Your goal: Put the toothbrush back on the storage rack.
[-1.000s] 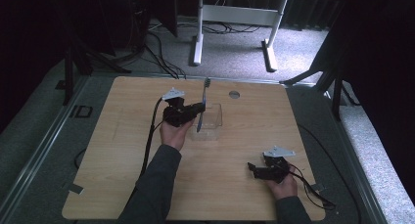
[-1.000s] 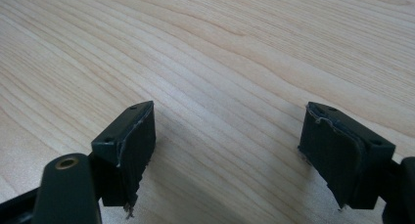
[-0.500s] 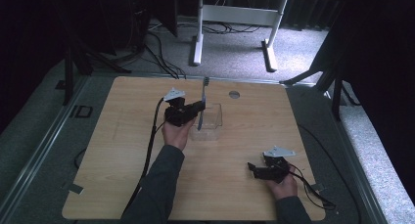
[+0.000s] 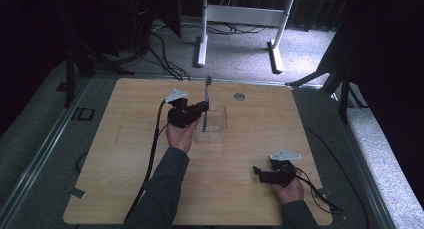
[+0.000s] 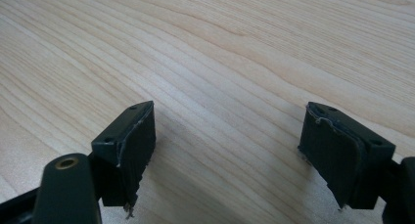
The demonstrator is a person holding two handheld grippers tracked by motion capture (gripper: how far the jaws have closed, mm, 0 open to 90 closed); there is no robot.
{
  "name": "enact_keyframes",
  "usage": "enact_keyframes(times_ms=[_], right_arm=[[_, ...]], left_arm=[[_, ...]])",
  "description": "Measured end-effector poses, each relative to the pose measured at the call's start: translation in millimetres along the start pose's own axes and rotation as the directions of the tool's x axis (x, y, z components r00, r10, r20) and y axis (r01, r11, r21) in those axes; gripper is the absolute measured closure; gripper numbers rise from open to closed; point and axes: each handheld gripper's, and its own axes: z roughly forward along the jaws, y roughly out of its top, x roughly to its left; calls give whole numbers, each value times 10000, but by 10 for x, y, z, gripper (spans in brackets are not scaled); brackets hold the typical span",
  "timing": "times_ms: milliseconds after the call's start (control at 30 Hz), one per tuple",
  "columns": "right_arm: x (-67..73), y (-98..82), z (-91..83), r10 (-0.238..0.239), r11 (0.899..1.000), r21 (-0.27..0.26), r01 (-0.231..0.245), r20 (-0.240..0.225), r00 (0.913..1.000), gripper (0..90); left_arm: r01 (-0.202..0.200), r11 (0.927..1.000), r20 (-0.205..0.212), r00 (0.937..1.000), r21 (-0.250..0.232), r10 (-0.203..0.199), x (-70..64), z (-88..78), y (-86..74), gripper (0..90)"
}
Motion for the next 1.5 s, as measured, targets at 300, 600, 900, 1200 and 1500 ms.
enact_keyframes(times_ms=[300,600,900,1200,1500], right_arm=[[1,0,0,19,10000,3,-19,-4,10000,206],[0,1,0,0,10000,7,0,1,10000,206],[-1,4,3,-18,10000,7,18,-11,10000,206],[-2,4,3,-24,10000,8,24,-8,10000,206],[-1,4,3,-19,10000,11,19,-12,10000,206]], left_arm=[[-70,9998,-250,9997,-193,65,-6,32,-6,815],[24,9995,-490,9988,-311,-39,22,67,-7,815],[-46,9993,-626,9980,-359,24,37,110,-25,815],[-72,9994,-888,9960,-325,43,82,177,-49,814],[-191,9998,-1172,9929,23,193,115,265,-107,813]])
